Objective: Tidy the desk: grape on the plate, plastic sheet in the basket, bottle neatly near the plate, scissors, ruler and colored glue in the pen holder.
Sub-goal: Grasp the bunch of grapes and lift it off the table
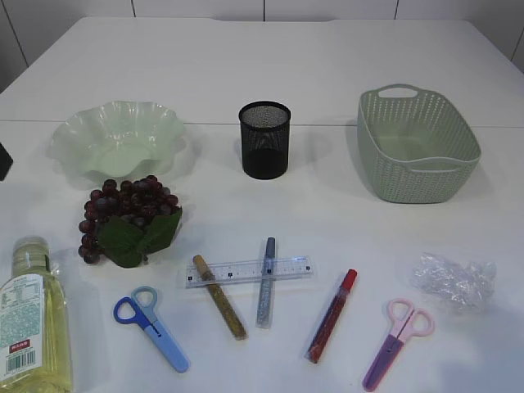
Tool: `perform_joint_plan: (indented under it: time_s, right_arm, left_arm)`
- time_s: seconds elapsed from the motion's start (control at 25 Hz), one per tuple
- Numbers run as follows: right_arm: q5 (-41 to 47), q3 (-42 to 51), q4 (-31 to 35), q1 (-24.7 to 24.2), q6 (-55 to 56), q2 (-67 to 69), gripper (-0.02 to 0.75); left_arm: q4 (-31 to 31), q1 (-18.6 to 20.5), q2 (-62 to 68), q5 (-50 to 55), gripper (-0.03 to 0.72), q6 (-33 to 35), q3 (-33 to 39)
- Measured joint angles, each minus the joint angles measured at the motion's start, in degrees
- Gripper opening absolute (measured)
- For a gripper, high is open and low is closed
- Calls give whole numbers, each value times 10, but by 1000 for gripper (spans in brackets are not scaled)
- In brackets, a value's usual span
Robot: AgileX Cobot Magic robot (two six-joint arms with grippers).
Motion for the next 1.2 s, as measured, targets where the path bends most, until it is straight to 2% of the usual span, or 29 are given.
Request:
perform_joint_plan:
  time_s: [0.2,0.64,1.2]
  right_arm:
    - [0,-48,-7,0,0,60,398]
    - [1,-125,-16,0,-1,168,398]
    - [1,-126,-16,0,-2,173,398]
  left_arm:
    - [24,0,102,-34,519,0,-10]
    - [23,0,246,-177,521,0,-12]
    - [19,0,387,-187,521,8,-119]
